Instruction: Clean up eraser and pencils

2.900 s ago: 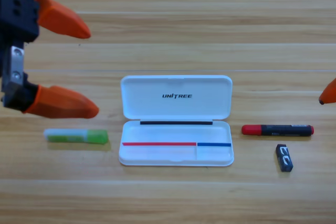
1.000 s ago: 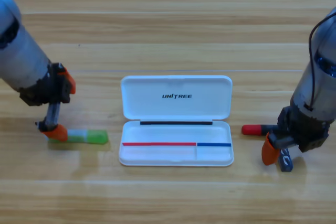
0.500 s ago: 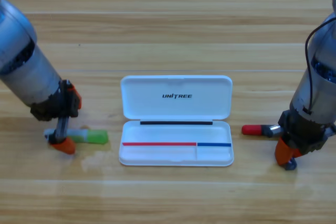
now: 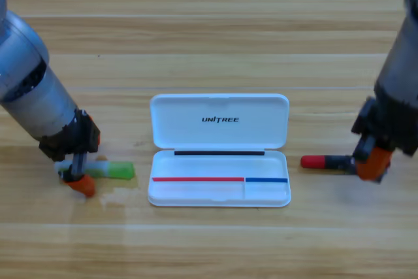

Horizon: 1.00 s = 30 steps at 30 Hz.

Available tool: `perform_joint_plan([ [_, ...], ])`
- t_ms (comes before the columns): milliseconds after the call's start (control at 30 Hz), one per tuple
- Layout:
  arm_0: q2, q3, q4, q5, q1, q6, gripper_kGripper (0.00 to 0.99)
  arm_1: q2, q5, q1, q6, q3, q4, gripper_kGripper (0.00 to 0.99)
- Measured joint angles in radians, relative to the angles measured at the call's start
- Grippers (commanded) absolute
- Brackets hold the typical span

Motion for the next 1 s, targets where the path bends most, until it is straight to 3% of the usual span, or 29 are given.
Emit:
perform_joint_plan([
  [100, 0.003, 0.000, 0.000, 0.000, 0.000, 0.006, 0.589, -0.004, 0.000, 0.031, -0.133, -0.073, 0.054, 0.000],
  [267, 0.008, 0.000, 0.000, 0.000, 0.000, 0.055, 0.219, 0.030, -0.001, 0.080, -0.303, -0.109, 0.068, 0.000],
  [333, 0.010, 0.000, 0.000, 0.000, 0.000, 0.074, 0.000, 0.064, -0.003, 0.099, -0.337, -0.141, 0.068, 0.000],
  [667, 0.012, -0.002, 0.003, 0.004, 0.001, 0.077, 0.000, 0.251, -0.012, 0.135, -0.385, -0.303, 0.068, 0.000],
  [1000, -0.033, -0.105, 0.181, 0.005, 0.001, 0.081, 0.000, 0.349, -0.041, 0.139, -0.385, -0.390, 0.068, 0.000],
])
